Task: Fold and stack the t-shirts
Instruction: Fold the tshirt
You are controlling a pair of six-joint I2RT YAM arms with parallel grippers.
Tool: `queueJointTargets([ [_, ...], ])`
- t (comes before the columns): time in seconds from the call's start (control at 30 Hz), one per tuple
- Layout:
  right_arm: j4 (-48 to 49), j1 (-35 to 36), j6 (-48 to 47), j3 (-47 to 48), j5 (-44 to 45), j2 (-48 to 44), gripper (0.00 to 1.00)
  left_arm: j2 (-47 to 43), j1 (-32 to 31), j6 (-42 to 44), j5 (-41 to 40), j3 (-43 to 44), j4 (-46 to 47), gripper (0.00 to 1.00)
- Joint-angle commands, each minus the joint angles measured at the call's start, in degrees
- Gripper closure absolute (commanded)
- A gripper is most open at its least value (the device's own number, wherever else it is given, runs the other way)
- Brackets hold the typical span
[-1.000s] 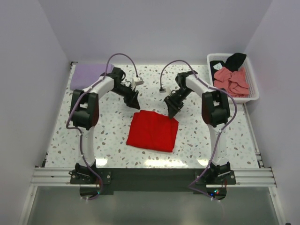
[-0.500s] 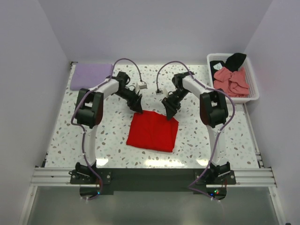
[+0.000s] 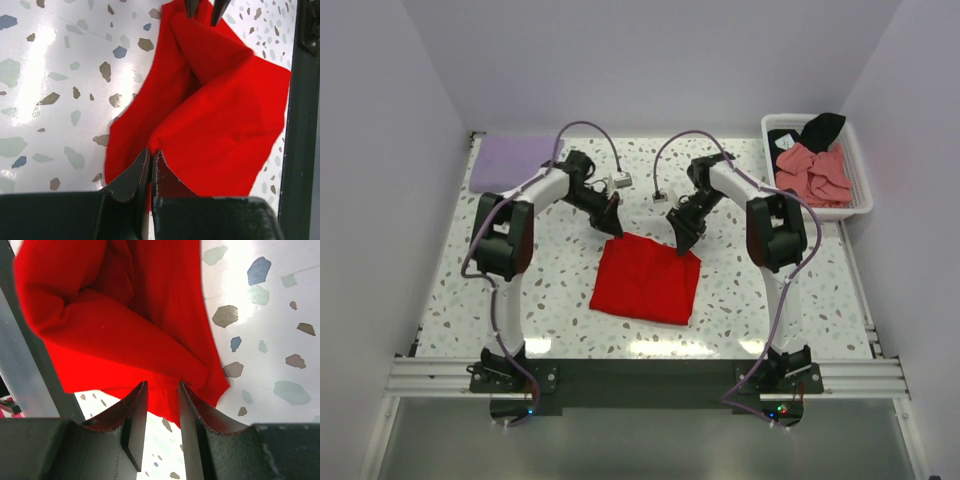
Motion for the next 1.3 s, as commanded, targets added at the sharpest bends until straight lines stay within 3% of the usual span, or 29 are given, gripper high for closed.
queueJointTargets([
  [0.0,-1.0,0.0,-1.7,0.7,-2.4,-0.9,0.66,-7.0,0.5,-1.7,-0.1,-2.0,0.7,1.00],
  [0.17,-1.1,0.0,-1.2,1.1,-2.9,-1.1,0.65,-7.0,1.1,-3.9,-5.6,-7.5,4.3,1.00],
  [0.4,-1.3,-0.1,0.6,2.3,-2.9,-1.1,0.65,-1.3,1.9,-6.6,-12.6,-7.0,8.2,1.00],
  [0.8,3.0,-0.1,9.4,3.8,-2.7,1.6,0.65,1.6,2.0,-5.1,-11.8,-4.9,7.8,1.00],
  [1.27,8.5,0.0,16.0,1.6,5.5,3.6,0.67,1.6,1.9,-4.3,-11.3,-5.2,8.2,1.00],
])
